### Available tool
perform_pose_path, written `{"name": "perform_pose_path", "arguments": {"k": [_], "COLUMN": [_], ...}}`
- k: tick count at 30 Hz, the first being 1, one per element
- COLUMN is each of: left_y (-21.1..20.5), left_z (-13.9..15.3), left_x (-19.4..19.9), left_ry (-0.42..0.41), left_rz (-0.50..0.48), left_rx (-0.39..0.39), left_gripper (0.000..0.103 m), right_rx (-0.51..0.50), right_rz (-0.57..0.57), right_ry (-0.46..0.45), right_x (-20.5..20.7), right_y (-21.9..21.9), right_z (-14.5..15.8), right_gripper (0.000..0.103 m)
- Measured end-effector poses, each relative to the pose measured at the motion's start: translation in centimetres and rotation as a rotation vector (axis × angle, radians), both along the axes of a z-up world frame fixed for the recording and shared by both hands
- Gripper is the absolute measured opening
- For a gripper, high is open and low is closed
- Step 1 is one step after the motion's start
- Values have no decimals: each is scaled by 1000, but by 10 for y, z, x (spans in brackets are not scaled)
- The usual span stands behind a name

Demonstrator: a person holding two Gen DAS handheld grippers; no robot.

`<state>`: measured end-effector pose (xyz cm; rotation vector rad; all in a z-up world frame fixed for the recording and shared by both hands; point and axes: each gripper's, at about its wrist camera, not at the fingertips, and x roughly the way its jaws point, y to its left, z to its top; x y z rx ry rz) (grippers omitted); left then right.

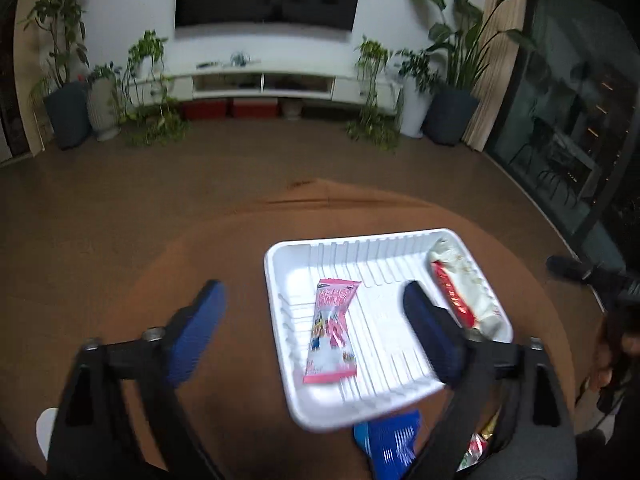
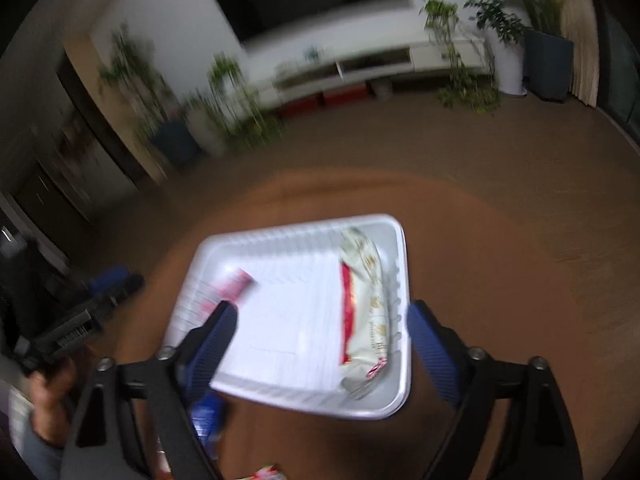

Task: Organize snacks
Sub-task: 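Withdraw both grippers from the tray back toward the snack pile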

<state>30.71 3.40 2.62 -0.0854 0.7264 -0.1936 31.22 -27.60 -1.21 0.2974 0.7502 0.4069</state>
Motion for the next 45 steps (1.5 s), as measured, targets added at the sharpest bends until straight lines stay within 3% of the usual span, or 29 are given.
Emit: {"name": "perform_pose_path", "arguments": {"k": [2, 5, 10, 13, 15, 19, 21, 27, 31, 33, 38, 45], "left_y": [5, 16, 23, 29, 32, 31, 27, -2, -20, -26, -43, -60], "left_z": [12, 26, 29, 18, 8, -22, -35, -64, -77, -78, -80, -88], "left_x": [-23, -71, -150, -185, -210, -241, -257, -301, -309, -299, -270, -236], "left_ry": [-44, -175, -270, -251, -183, 34, 69, 112, 120, 126, 162, 205], "left_rz": [3, 30, 73, 119, 152, 181, 175, 111, 69, 49, 25, 7], "left_rx": [10, -56, -48, -81, -95, -130, -155, -89, -52, -66, -18, 28], "left_gripper": [103, 103, 103, 103, 103, 103, 103, 103, 103, 103, 102, 99], "right_rx": [108, 238, 307, 342, 299, 220, 182, 47, -31, -70, -124, -172], "right_rz": [10, 23, 37, -21, -72, -123, -137, -114, -91, -83, -73, -63], "right_ry": [-35, -66, -77, -52, -71, -110, -103, -40, -11, 5, 25, 37], "right_x": [-27, -62, -122, -158, -184, -224, -239, -270, -283, -284, -279, -274], "right_y": [-15, -29, -39, -50, -57, -60, -57, -33, -13, -5, 5, 13], "right_z": [13, 20, 15, 8, 6, 3, -3, -32, -48, -55, -59, -62], "right_gripper": [101, 103, 103, 103, 102, 102, 102, 102, 102, 100, 86, 77]}}
